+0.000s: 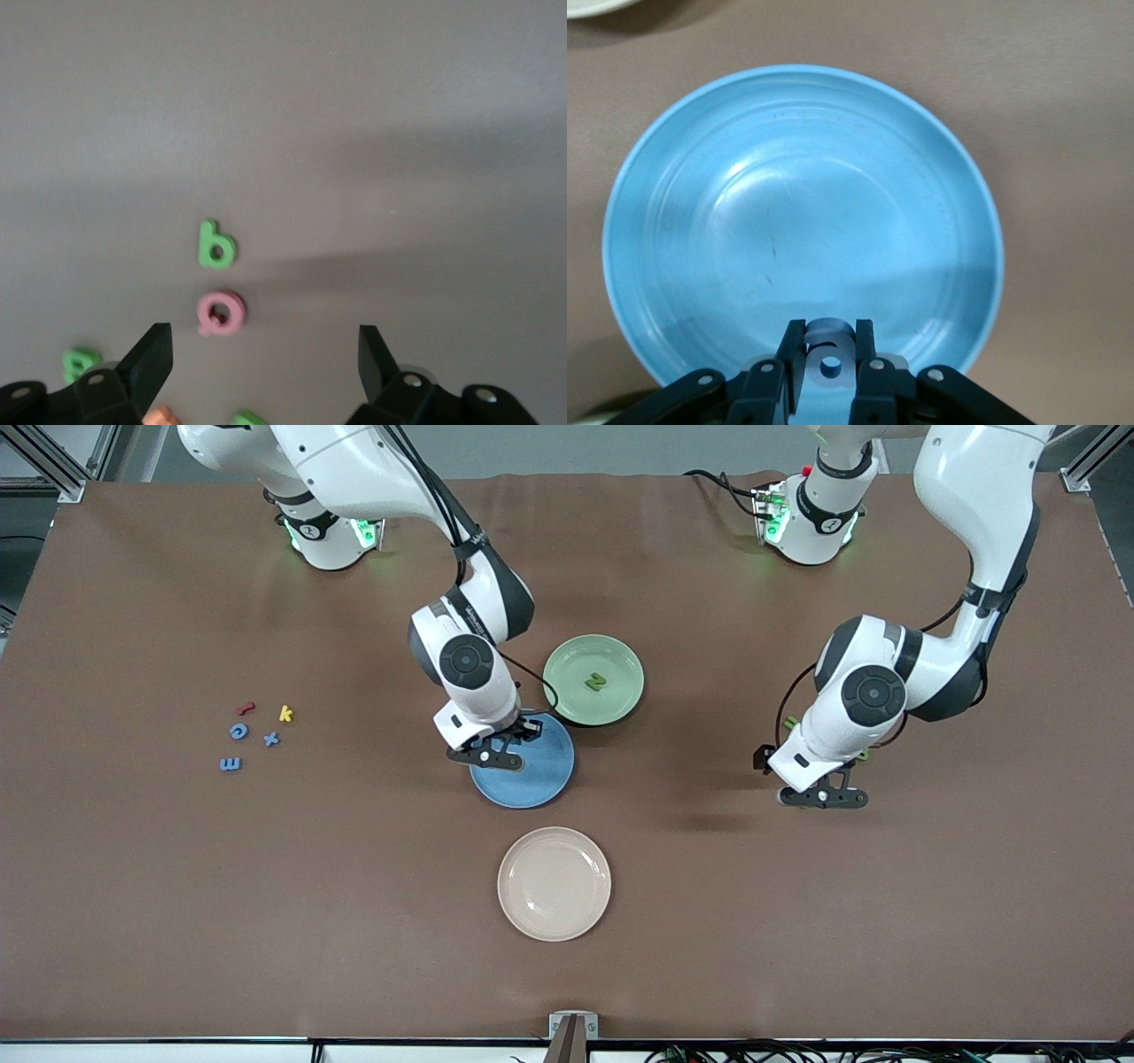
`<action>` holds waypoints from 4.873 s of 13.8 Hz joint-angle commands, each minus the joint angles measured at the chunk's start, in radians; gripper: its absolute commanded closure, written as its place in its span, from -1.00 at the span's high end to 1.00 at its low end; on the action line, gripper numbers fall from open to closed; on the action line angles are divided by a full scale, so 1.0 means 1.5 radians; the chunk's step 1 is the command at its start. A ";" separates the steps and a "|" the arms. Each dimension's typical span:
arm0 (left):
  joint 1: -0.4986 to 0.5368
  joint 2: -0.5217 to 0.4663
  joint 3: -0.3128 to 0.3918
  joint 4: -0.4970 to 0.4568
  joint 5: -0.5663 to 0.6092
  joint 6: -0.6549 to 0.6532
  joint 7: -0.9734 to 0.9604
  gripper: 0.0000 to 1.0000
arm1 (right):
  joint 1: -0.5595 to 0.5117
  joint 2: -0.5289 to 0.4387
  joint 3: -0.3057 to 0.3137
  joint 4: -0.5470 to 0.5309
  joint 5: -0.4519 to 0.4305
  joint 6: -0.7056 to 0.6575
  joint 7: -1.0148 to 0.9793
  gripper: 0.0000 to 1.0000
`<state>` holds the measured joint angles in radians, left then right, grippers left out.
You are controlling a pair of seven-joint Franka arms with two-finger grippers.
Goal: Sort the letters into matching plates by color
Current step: 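Release the a on the blue plate while the left gripper grasps the b, then carry the b to the green plate while the right gripper reaches the x, then release the b on the green plate while the right gripper grasps the x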
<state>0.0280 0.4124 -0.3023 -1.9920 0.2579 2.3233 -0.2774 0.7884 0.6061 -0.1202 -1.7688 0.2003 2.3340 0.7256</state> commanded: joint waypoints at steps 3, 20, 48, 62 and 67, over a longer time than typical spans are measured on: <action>0.043 0.035 -0.007 -0.006 0.036 0.054 0.091 0.52 | 0.003 0.041 0.009 0.032 0.016 0.023 0.006 -0.83; 0.080 0.104 -0.008 -0.012 0.069 0.146 0.103 0.10 | -0.014 -0.013 0.019 0.031 0.013 -0.061 -0.003 1.00; -0.171 0.040 -0.188 -0.002 0.059 0.037 -0.817 -0.97 | -0.545 -0.195 0.018 -0.290 -0.138 0.084 -0.554 0.99; -0.187 0.054 -0.182 0.075 0.082 -0.062 -0.842 1.00 | -0.558 -0.195 0.022 -0.391 -0.137 0.144 -0.606 0.79; -0.036 0.014 -0.185 0.074 0.083 -0.102 -0.600 0.99 | -0.558 -0.189 0.023 -0.396 -0.137 0.146 -0.606 0.61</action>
<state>-0.0945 0.4649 -0.5696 -1.8635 0.3707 2.1876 -1.2874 -0.0385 0.3445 -0.0958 -2.3364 0.0168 2.5405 -0.1842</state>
